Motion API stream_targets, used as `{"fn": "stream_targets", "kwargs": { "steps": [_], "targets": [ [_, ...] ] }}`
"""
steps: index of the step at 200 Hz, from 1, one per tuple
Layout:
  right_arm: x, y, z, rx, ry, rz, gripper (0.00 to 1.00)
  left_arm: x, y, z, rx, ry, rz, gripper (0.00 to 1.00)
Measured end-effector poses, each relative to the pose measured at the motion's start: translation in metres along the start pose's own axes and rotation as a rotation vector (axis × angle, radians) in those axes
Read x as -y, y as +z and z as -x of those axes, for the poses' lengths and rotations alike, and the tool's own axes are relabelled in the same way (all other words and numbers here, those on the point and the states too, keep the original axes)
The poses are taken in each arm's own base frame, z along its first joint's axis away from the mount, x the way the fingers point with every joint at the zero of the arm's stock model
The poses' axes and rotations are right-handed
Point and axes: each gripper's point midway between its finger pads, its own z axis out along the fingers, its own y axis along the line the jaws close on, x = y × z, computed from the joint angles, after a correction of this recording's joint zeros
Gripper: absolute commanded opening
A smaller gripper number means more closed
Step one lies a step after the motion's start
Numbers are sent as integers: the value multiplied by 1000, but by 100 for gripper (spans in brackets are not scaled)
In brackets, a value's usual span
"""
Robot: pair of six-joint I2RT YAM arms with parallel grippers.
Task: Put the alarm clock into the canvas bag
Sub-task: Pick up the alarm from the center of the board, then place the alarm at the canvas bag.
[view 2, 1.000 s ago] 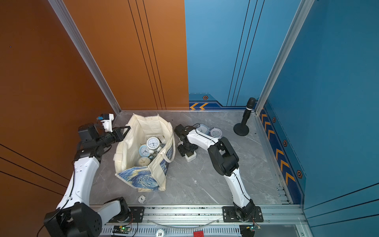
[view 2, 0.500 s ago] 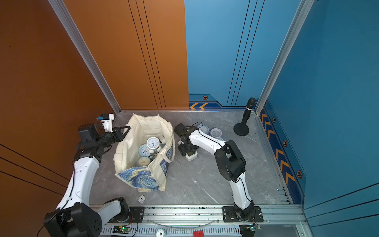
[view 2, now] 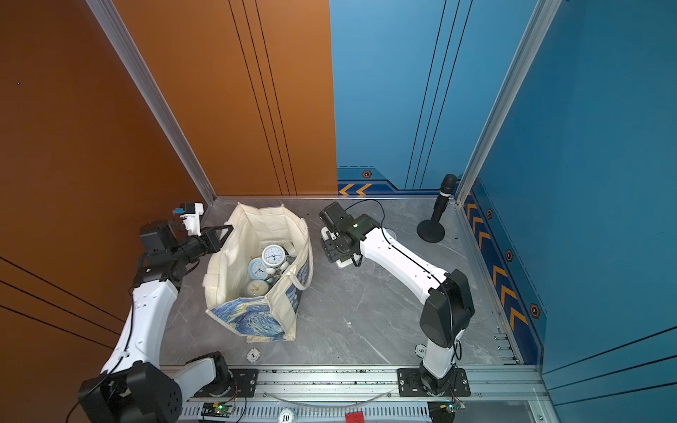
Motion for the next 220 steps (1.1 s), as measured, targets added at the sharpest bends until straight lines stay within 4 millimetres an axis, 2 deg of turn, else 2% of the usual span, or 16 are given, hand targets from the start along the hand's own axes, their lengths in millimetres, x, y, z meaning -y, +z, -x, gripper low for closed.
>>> {"fn": "stream_targets", "kwargs": {
  "steps": [32, 59, 140, 164, 183, 220],
  "targets": [
    [-6, -36, 22, 95, 2, 26, 63, 0, 0, 0, 0, 0, 0, 0],
    [-19, -66, 48, 195, -2, 64, 63, 0, 0, 0, 0, 0, 0, 0],
    [-73, -126, 104, 432, 54, 289, 58, 0, 0, 0, 0, 0, 0, 0],
    [-86, -133, 117, 472, 111, 373, 56, 0, 0, 0, 1, 1, 0, 0],
    [-99, -130, 126, 483, 163, 439, 53, 0, 0, 0, 1, 1, -1, 0],
    [-130, -106, 136, 444, 281, 549, 55, 0, 0, 0, 0, 1, 0, 0]
  ]
}}
